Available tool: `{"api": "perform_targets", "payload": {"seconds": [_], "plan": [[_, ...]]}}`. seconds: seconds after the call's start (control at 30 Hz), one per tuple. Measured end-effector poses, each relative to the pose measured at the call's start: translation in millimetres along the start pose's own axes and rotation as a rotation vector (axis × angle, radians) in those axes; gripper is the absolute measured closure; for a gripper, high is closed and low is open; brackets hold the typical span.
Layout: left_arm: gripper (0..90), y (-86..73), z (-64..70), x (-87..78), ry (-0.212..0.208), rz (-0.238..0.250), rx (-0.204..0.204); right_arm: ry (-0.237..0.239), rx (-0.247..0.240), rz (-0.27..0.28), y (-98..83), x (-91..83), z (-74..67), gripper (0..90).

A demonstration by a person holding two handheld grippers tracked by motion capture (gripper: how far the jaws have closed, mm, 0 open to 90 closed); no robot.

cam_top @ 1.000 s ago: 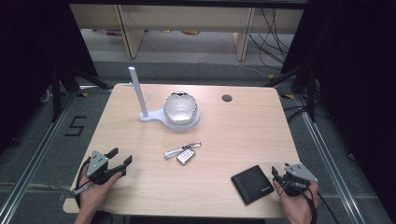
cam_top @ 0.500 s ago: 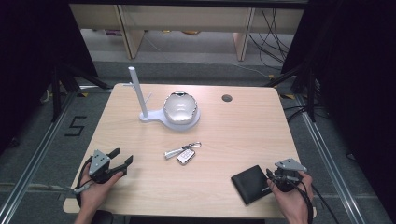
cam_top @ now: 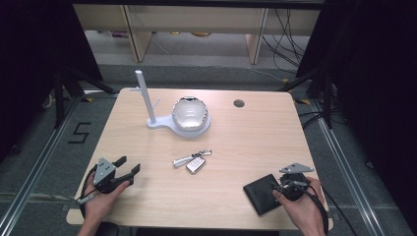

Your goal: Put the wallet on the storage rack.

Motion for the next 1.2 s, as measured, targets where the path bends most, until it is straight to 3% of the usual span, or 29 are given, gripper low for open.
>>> {"api": "perform_targets", "payload": {"seconds": [0.33,0.47,0.5,0.6,0.77,0.9,0.97,1.03,1.2], "plan": [[35.8,-0.6,1.8,-0.4,-0.002,-0.006,0.004,0.077,-0.034,-0.103,1.2,7.1,-27.3,41.0],[35.7,-0.7,2.0,-0.5,-0.004,-0.008,0.003,0.086,-0.055,-0.143,-1.7,16.4,-38.8,38.9],[35.7,-0.6,1.9,-0.6,-0.004,-0.006,0.002,0.095,-0.030,-0.168,-3.2,17.0,-44.5,37.7],[35.6,-0.6,1.9,-0.4,-0.008,-0.006,0.001,0.101,-0.059,-0.188,-2.8,22.8,-52.8,35.0],[35.6,-0.7,2.3,-0.6,-0.006,-0.007,0.000,0.082,-0.093,-0.223,-1.3,29.5,-61.7,30.6],[35.6,-0.5,2.2,-0.4,-0.013,-0.004,-0.011,0.055,-0.120,-0.239,-0.3,30.4,-61.1,28.9],[35.6,-0.6,1.6,-1.0,-0.010,-0.006,-0.015,0.057,-0.142,-0.240,-0.4,31.1,-63.0,29.4],[35.6,-0.5,1.6,-1.0,-0.009,-0.006,-0.015,0.079,-0.128,-0.232,0.9,30.2,-69.4,29.5],[35.6,-0.7,2.6,-1.1,-0.013,-0.009,-0.014,0.063,-0.158,-0.242,1.3,33.9,-70.7,30.1]]}}
Point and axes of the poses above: each handheld gripper's, and its own axes: x roughly forward along the jaws, y roughly out of its top, z roughly to its right, the point moved 9 cm from there along x, roughly forward along the jaws, and after that the axes turned 3 degrees about -x, right-handed, at the moved point
